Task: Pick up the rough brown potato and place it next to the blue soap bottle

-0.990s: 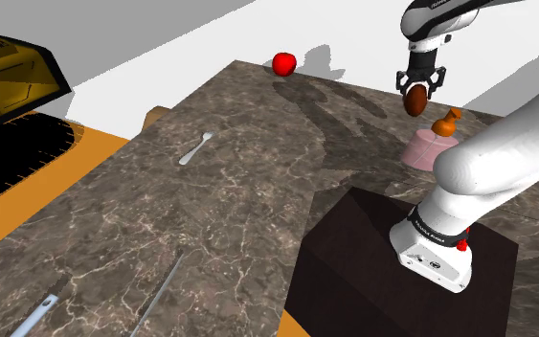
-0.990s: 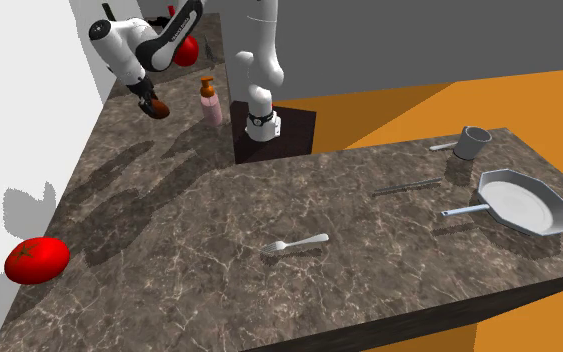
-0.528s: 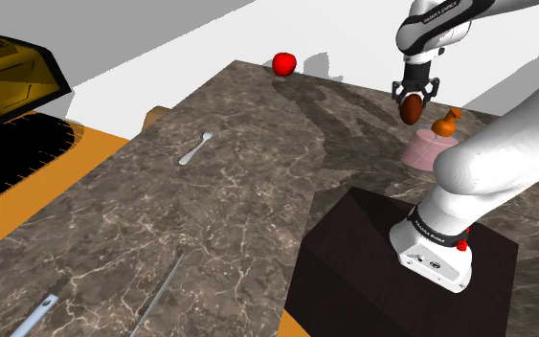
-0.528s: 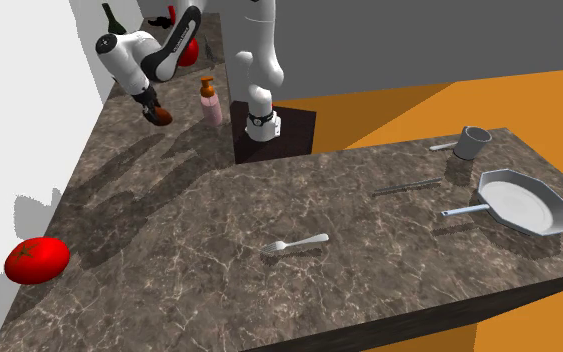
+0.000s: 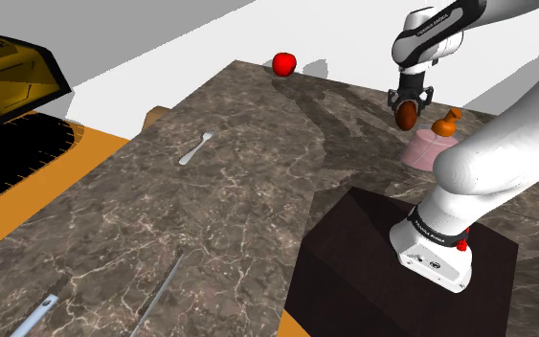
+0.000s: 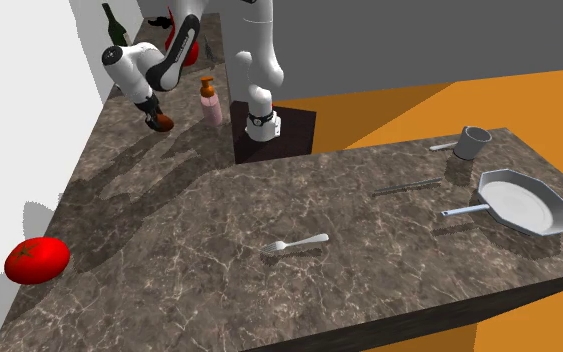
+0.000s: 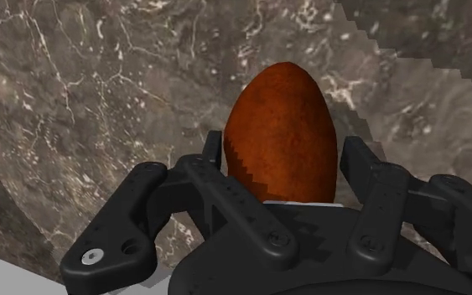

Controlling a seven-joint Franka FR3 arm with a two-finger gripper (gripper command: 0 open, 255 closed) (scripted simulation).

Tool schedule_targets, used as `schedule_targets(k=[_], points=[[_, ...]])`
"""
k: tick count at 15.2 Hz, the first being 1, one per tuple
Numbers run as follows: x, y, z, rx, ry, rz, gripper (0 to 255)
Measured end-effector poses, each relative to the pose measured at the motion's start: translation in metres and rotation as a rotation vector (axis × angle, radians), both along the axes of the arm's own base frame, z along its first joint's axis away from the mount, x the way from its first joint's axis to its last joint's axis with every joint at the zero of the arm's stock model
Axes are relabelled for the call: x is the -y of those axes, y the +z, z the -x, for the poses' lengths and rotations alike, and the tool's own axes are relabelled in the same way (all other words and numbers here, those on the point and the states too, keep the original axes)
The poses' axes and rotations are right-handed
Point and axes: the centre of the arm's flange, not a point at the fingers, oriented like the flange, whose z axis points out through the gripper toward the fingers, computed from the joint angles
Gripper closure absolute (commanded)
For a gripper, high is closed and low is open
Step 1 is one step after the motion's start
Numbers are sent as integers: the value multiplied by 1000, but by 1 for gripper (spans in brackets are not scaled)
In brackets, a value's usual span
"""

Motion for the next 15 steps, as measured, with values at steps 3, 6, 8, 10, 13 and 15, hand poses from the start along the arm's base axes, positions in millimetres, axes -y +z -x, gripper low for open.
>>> schedule_targets(k=[3,6,8,10,13,15], points=[[1,-1,0,2,0,2,255],[1,-1,0,1,0,1,0],[0,-4,0,-6,-1,-7,0],[-1,-5,1,-8,-1,-9,0],[-2,-2,0,-9,-1,-10,0],[-5,15,-8,-8,-1,-9,0]])
